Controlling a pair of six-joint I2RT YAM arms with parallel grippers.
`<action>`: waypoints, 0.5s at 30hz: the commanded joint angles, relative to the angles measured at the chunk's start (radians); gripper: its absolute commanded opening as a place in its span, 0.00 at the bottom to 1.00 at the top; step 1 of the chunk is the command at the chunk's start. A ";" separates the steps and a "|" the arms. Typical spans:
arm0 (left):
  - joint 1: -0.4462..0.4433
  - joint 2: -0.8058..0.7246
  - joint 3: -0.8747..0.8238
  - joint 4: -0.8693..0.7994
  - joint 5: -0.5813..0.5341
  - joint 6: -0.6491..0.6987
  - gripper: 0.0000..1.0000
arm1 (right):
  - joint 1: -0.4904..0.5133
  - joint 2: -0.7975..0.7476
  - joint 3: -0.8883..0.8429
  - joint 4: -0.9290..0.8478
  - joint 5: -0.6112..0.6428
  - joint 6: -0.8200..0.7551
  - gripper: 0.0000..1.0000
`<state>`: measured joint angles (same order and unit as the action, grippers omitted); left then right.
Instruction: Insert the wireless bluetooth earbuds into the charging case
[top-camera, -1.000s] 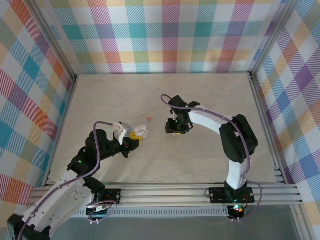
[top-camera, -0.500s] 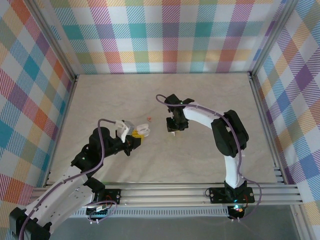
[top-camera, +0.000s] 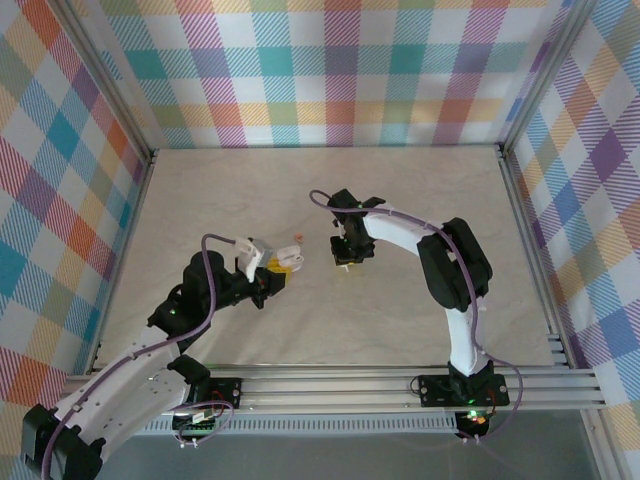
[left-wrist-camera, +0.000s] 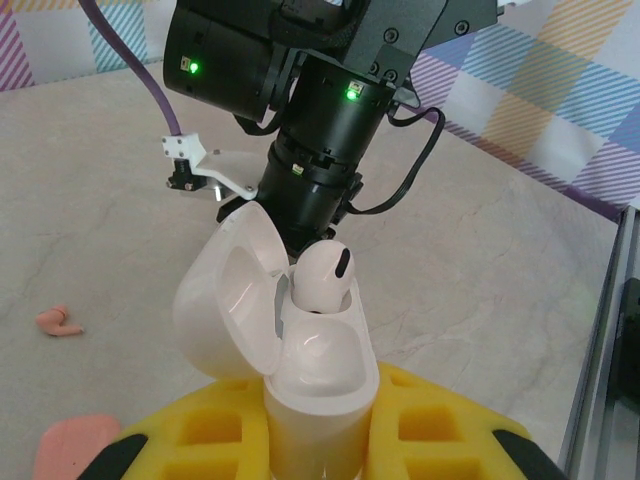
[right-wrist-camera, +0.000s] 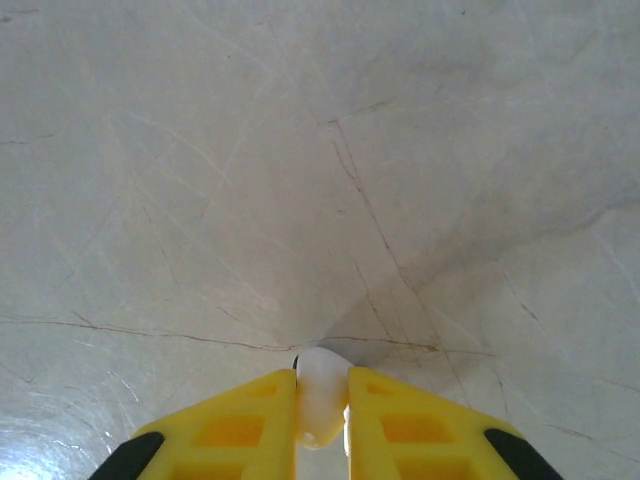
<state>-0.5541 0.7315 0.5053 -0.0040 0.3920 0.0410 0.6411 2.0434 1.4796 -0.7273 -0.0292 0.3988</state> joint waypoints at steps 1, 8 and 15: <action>-0.004 -0.025 -0.002 0.013 0.010 -0.002 0.00 | -0.001 -0.013 -0.046 0.038 -0.066 0.005 0.18; -0.004 -0.044 -0.001 -0.001 0.004 -0.004 0.00 | -0.040 -0.080 -0.190 0.249 -0.284 0.139 0.18; -0.004 -0.025 0.000 0.027 0.009 -0.020 0.00 | -0.059 -0.063 -0.282 0.367 -0.369 0.249 0.19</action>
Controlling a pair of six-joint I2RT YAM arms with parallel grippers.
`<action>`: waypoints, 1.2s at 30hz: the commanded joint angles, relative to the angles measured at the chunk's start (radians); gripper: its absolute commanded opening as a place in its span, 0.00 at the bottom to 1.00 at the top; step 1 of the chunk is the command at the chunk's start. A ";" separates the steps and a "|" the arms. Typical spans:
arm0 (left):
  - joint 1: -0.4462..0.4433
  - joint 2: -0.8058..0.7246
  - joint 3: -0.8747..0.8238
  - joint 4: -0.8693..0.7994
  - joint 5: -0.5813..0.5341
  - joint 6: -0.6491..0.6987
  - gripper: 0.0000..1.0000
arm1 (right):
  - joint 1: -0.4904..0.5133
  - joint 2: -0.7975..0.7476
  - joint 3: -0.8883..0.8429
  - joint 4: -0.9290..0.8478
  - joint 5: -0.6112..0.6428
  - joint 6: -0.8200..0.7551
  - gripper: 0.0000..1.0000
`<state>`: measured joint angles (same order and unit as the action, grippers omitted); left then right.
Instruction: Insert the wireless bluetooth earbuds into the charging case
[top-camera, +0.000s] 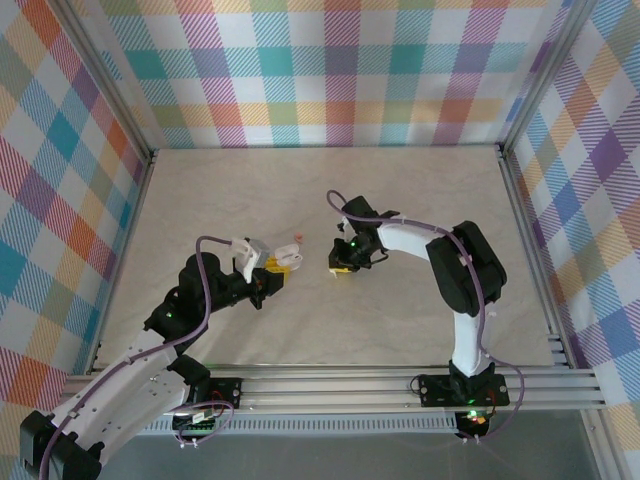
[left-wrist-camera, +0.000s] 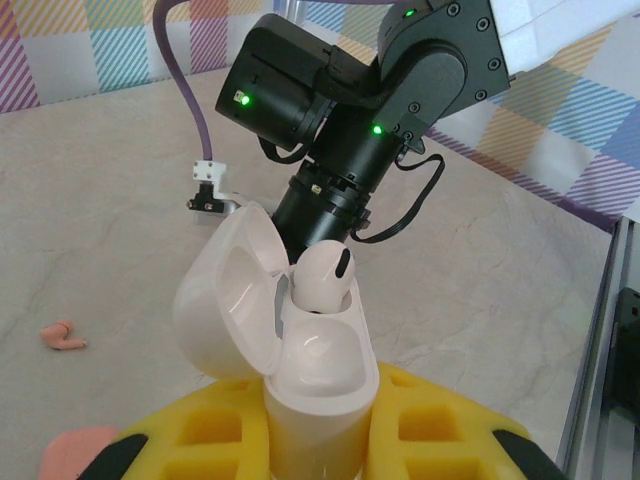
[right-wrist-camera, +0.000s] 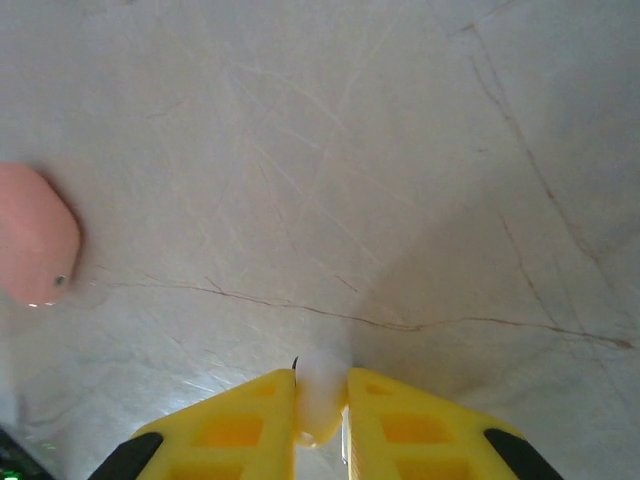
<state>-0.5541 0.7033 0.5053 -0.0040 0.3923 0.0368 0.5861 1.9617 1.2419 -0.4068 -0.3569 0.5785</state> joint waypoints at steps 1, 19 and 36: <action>-0.004 0.006 0.001 0.028 0.009 -0.017 0.00 | -0.006 0.019 -0.051 0.046 -0.032 0.073 0.19; -0.006 0.063 0.026 0.052 0.034 -0.022 0.00 | -0.011 -0.073 -0.087 -0.130 0.261 -0.007 0.34; -0.007 0.067 0.033 0.055 0.039 -0.037 0.00 | -0.012 -0.142 -0.143 -0.050 0.211 -0.051 0.17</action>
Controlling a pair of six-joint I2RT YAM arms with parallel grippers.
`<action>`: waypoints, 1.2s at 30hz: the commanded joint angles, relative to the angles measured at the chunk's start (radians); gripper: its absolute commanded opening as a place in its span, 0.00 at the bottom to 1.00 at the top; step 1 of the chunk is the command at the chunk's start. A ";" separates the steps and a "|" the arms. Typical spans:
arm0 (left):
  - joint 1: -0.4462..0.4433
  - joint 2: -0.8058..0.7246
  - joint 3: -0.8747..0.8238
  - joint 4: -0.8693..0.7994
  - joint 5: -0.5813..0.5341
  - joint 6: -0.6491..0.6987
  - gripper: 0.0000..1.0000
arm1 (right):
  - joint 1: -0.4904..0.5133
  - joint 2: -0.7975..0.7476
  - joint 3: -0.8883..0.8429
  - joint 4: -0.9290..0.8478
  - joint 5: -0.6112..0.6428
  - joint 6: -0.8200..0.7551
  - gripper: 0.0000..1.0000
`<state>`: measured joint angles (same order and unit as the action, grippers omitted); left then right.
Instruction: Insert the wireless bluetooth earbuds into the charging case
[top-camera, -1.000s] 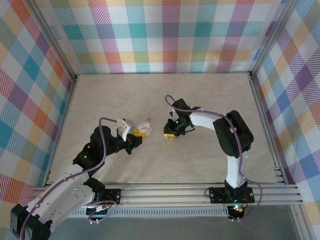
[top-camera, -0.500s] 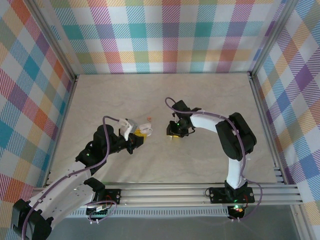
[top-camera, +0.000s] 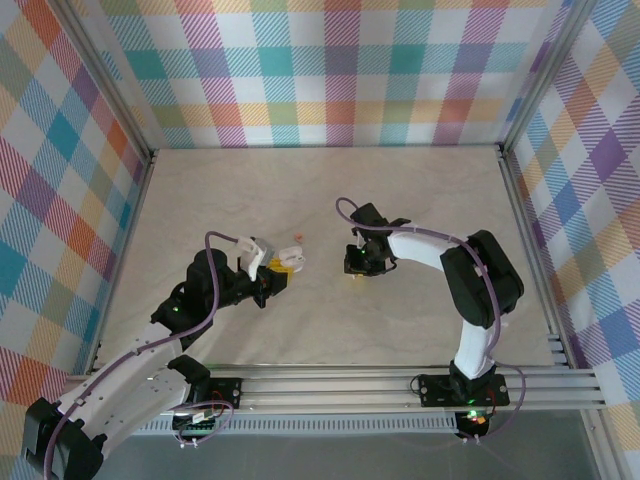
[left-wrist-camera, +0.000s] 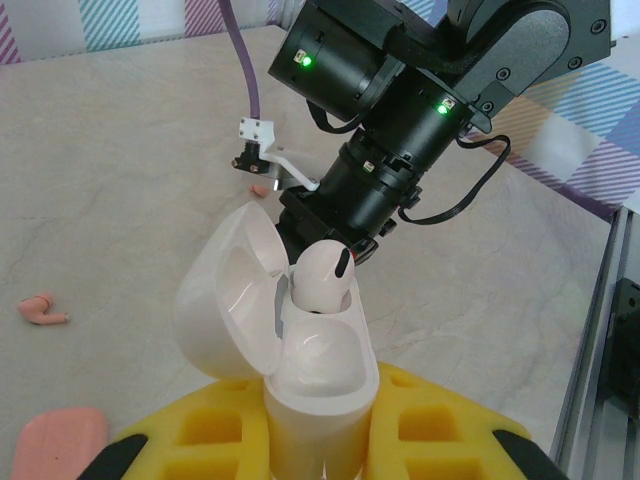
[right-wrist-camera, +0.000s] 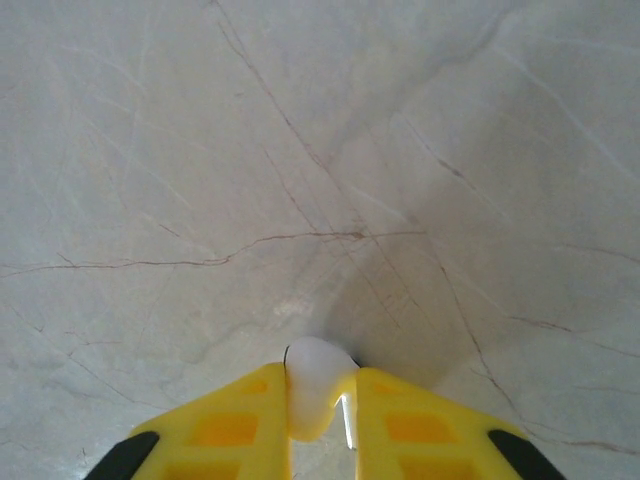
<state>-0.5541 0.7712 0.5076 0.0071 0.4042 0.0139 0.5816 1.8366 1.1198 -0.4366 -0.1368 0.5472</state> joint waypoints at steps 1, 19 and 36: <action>-0.007 0.000 0.031 0.046 0.028 -0.016 0.00 | -0.008 -0.018 -0.023 -0.015 -0.018 -0.020 0.17; -0.010 0.029 0.048 0.056 0.027 -0.028 0.00 | -0.022 0.024 -0.146 0.438 -0.437 0.265 0.11; -0.015 0.068 0.083 0.057 0.021 -0.037 0.00 | -0.049 0.075 -0.197 0.362 -0.318 0.275 0.19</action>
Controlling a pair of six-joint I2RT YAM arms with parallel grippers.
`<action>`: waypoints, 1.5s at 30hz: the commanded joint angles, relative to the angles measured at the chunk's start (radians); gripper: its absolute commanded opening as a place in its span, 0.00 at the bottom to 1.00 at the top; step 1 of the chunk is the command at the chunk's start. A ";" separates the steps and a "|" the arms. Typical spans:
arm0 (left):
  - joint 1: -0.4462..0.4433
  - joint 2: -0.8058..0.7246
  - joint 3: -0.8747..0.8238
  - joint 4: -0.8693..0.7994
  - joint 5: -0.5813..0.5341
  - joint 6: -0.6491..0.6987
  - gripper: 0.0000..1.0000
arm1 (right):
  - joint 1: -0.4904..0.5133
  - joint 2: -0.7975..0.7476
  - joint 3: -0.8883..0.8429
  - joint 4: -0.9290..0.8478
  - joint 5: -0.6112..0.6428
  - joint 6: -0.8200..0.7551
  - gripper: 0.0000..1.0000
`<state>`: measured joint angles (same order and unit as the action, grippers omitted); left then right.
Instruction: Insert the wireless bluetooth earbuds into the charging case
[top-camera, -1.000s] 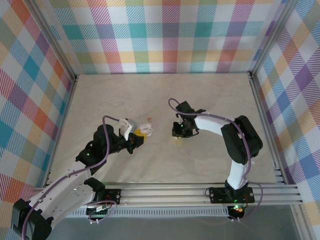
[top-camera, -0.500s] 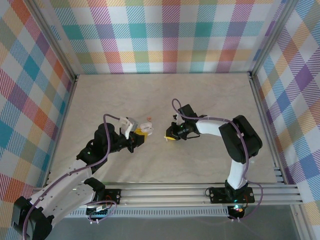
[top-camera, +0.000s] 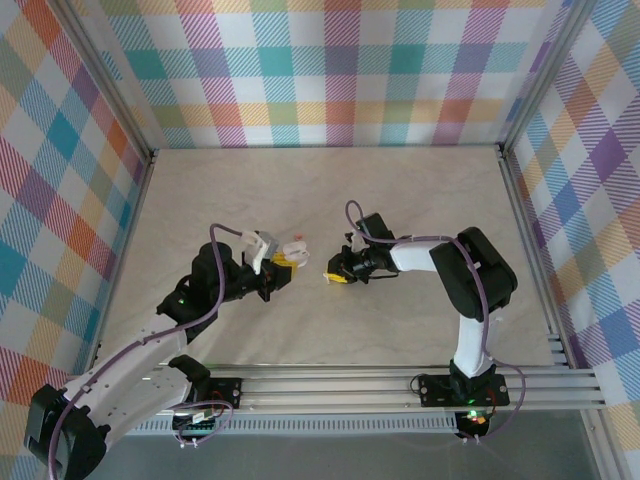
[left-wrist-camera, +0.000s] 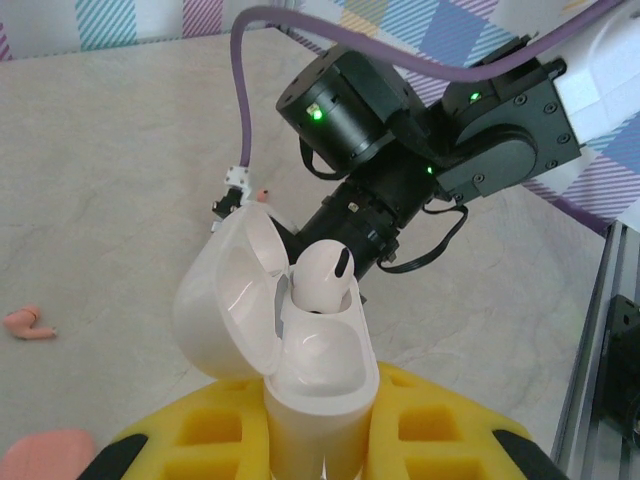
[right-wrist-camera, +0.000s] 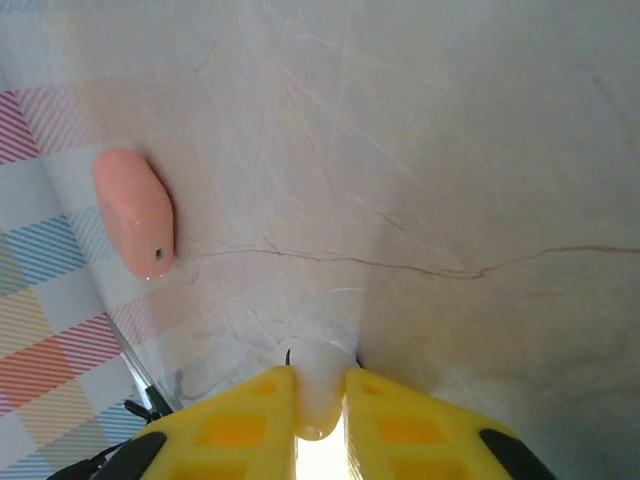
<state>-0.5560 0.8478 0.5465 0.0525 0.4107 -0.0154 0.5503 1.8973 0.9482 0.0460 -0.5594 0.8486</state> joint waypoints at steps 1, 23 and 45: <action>-0.013 -0.012 0.046 0.006 0.012 -0.005 0.00 | -0.021 0.012 -0.030 -0.122 0.113 -0.028 0.20; -0.015 -0.052 0.032 -0.022 0.012 -0.012 0.00 | -0.036 -0.235 -0.110 -0.277 0.368 -0.105 0.34; -0.024 0.055 -0.167 0.444 0.291 0.218 0.00 | 0.144 -0.174 -0.028 -0.340 0.416 0.067 0.44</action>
<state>-0.5694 0.9348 0.3874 0.3790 0.6540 0.1493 0.6846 1.6886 0.9073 -0.3309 -0.1627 0.8593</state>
